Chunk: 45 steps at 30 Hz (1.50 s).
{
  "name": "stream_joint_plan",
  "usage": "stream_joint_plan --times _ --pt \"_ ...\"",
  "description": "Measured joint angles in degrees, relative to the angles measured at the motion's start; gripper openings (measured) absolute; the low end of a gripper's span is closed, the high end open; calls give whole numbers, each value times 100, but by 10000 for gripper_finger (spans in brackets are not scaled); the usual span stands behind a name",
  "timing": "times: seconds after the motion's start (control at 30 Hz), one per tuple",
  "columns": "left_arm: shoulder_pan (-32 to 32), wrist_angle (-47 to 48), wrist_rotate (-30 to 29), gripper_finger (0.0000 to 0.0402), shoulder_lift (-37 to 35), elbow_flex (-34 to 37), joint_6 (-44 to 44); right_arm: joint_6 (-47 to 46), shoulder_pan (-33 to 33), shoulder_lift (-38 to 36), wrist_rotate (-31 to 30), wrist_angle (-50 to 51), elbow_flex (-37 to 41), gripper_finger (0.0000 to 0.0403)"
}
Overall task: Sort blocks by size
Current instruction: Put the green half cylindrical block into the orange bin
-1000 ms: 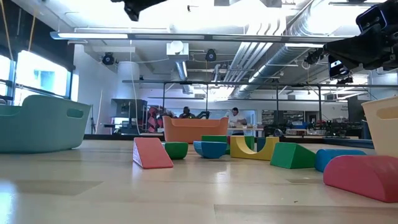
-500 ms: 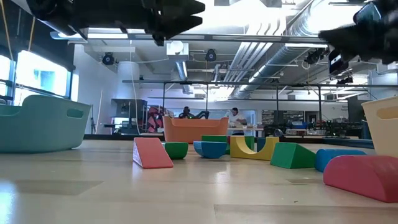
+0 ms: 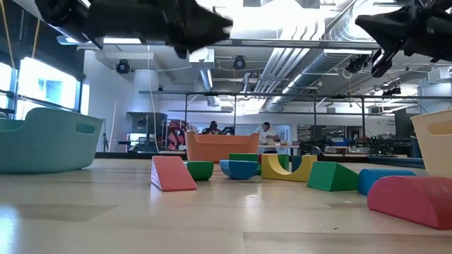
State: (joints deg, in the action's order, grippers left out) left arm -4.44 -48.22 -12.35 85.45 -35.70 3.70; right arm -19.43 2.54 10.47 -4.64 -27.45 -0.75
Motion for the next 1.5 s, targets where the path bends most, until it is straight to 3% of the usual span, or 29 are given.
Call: stream_joint_plan --times 0.1,0.23,0.4,0.63,0.87,1.03,1.13,1.23,1.33,1.43,1.5 --pt "143 543 -344 197 9 0 40 291 155 724 13 -597 0 3" --pt "238 1610 -374 197 7 -237 335 606 371 1819 3 -1449 -12 29" --pt "654 3108 -408 197 2 -904 -298 1362 324 3077 -375 -1616 -527 86" --pt "1240 3448 1224 197 4 -1040 -43 1964 3 4480 -382 -1367 -1517 159" --pt "1206 4253 2443 197 5 -1035 696 1989 -191 5407 -374 -1131 -2221 177" --pt "784 4193 2444 197 5 -856 887 1871 -76 5799 -123 -1144 -2540 177" --pt "370 3916 1620 197 90 -639 386 1733 91 5948 -93 -1122 -2661 177" --pt "-54 2954 722 197 268 -300 -466 1538 263 5959 -114 -1155 -2804 177" --pt "-398 2004 194 197 586 -34 -785 1525 489 5963 -129 -1130 -2890 177" --pt "-535 928 -61 197 1049 66 -951 1517 763 5966 -128 -1135 -2961 177" --pt "-533 259 74 197 1378 24 -1083 1525 973 5966 -131 -1134 -2970 177"
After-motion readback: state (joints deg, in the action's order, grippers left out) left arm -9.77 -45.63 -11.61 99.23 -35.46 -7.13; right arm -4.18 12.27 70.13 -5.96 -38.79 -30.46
